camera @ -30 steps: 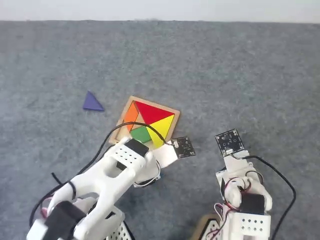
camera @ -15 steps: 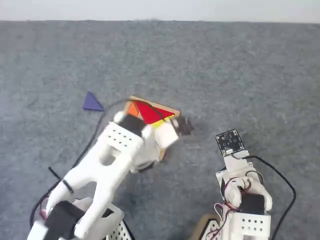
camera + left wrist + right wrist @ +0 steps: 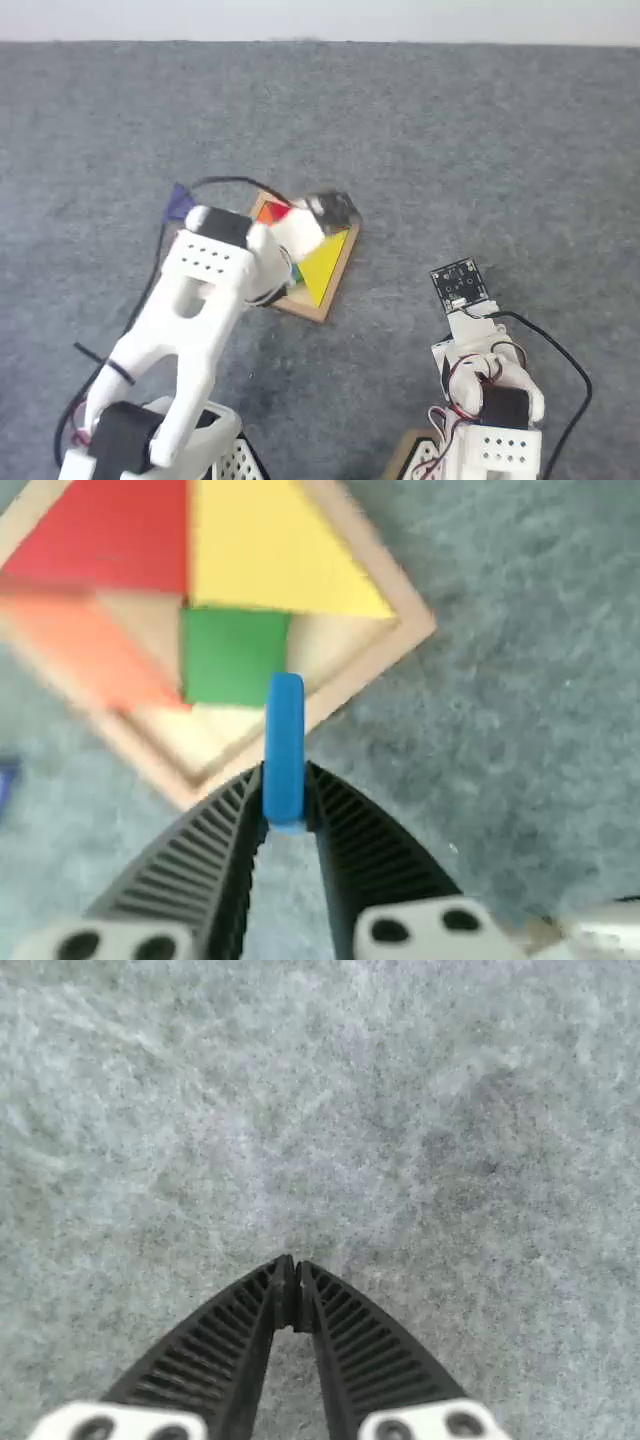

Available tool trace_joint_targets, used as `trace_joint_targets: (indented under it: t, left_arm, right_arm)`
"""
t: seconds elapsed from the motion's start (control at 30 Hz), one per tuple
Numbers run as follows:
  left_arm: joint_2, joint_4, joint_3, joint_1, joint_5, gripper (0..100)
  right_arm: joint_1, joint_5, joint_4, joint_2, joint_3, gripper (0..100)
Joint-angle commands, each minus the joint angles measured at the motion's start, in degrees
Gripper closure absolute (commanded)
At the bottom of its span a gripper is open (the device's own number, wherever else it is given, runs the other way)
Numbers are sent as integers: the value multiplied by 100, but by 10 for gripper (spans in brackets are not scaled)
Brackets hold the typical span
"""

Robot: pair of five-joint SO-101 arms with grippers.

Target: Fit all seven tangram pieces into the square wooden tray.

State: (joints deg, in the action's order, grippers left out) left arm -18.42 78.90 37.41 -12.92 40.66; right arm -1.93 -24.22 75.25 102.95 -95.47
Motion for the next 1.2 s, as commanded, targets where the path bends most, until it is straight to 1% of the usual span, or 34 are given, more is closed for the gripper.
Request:
trace_joint_targets:
  t: [0.0, 0.07, 0.13, 0.3, 0.43, 0.6, 0.67, 0.73, 0.8, 0.97, 1.1, 1.17]
  left_arm:
    - [-18, -501, 224, -202, 1398, 974]
    - [-18, -501, 259, -202, 2057, 974]
    - [-18, -492, 268, -220, 2488, 973]
    - [-18, -501, 224, -220, 3130, 972]
    - [53, -545, 215, -220, 3411, 971]
    - [1090, -484, -444, -167, 3314, 971]
    - [1477, -149, -796, -229, 3209, 972]
    - [1582, 35, -980, -343, 3244, 972]
    - [1582, -79, -1007, -448, 3138, 972]
    - [1653, -369, -927, -396, 3059, 971]
    - [1653, -369, -848, -387, 3051, 969]
    - [1653, -369, -848, -387, 2927, 968]
  right_arm:
    - [22, -44, 13, 92, -97, 991]
    - [22, -44, 13, 92, -97, 991]
    - [22, -44, 13, 92, -97, 991]
    - [22, -44, 13, 92, -97, 991]
    - [22, -44, 13, 92, -97, 991]
    - [22, -44, 13, 92, -97, 991]
    - [22, -44, 13, 92, -97, 991]
    - [22, -44, 13, 92, -97, 991]
    - [22, -44, 13, 92, -97, 991]
    - [22, -44, 13, 92, -97, 991]
    - [22, -44, 13, 92, -97, 991]
    - [22, -44, 13, 92, -97, 991]
